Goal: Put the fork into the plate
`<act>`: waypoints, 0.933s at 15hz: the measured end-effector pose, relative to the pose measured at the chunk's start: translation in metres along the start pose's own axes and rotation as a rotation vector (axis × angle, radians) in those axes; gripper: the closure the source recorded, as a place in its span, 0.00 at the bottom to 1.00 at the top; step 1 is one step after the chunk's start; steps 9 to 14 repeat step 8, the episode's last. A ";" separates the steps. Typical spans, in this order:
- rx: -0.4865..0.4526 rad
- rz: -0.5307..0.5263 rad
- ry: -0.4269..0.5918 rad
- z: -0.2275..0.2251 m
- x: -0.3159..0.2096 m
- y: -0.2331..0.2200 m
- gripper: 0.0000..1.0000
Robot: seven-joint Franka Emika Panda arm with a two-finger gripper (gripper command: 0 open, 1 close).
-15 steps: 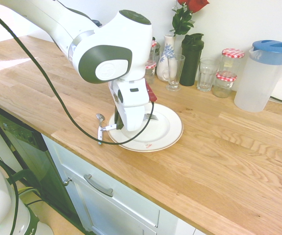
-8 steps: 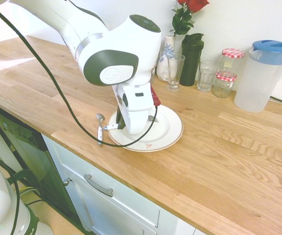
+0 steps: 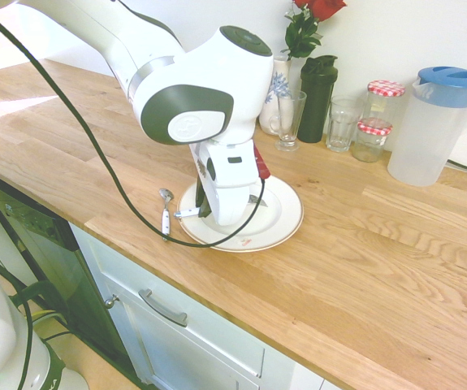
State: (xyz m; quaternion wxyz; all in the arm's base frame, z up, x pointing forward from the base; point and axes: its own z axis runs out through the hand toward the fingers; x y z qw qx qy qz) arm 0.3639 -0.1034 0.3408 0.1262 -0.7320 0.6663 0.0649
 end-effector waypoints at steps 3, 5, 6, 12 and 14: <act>0.008 0.013 0.001 -0.005 0.005 0.001 0.00; 0.033 0.029 0.009 -0.015 0.010 0.004 0.00; 0.050 0.032 0.016 -0.021 0.012 0.004 0.00; 0.092 0.028 0.033 -0.034 0.010 0.004 0.00; 0.092 0.028 0.033 -0.034 0.010 0.004 0.00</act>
